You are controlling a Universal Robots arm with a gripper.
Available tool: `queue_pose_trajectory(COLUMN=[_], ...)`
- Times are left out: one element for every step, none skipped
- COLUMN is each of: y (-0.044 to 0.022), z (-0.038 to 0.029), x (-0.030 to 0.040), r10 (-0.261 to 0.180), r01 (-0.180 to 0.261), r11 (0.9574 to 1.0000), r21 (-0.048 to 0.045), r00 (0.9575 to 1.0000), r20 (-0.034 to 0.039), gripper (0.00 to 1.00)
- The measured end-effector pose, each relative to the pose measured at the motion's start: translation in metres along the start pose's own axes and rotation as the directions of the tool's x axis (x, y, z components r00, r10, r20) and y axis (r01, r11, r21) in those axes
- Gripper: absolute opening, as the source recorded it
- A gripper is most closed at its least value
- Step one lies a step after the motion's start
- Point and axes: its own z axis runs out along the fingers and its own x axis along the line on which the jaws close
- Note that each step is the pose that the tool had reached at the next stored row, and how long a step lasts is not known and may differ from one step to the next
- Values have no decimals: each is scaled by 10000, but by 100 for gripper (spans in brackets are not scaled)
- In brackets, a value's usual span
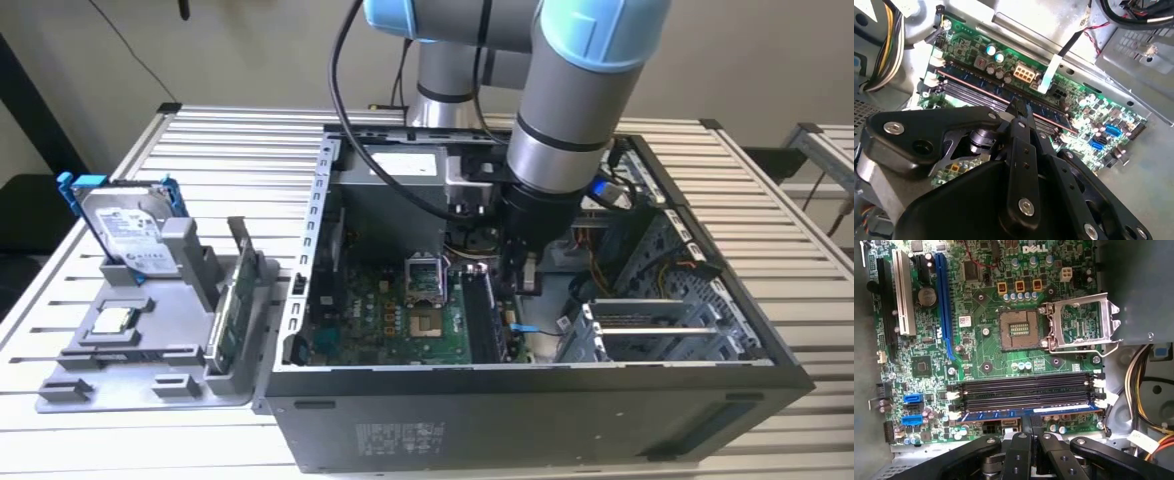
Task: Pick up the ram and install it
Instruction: 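Press down the ram until it locks into place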
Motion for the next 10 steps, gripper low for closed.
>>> queue_pose_trajectory(y=[0,0,1,4,6,7,8,9,9,10], z=[9,14,22,32,39,40,41,41,41,42], x=[0,0,0,0,1,1,1,1,0,0], r10=[-104,-210,-311,-411,-495,-516,-516,-516,-515,-515], r01=[104,210,311,411,495,516,516,516,515,515], r11=[9999,9998,9995,9992,9988,9987,9987,9987,9987,9987], r21=[2,5,11,16,23,26,27,27,28,28], r00=[9999,9998,9995,9992,9988,9987,9987,9987,9987,9987], r20=[-2,-5,-7,-5,8,19,20,21,21,22], gripper=[11,11,11,11,11,11,11,11,11,11])
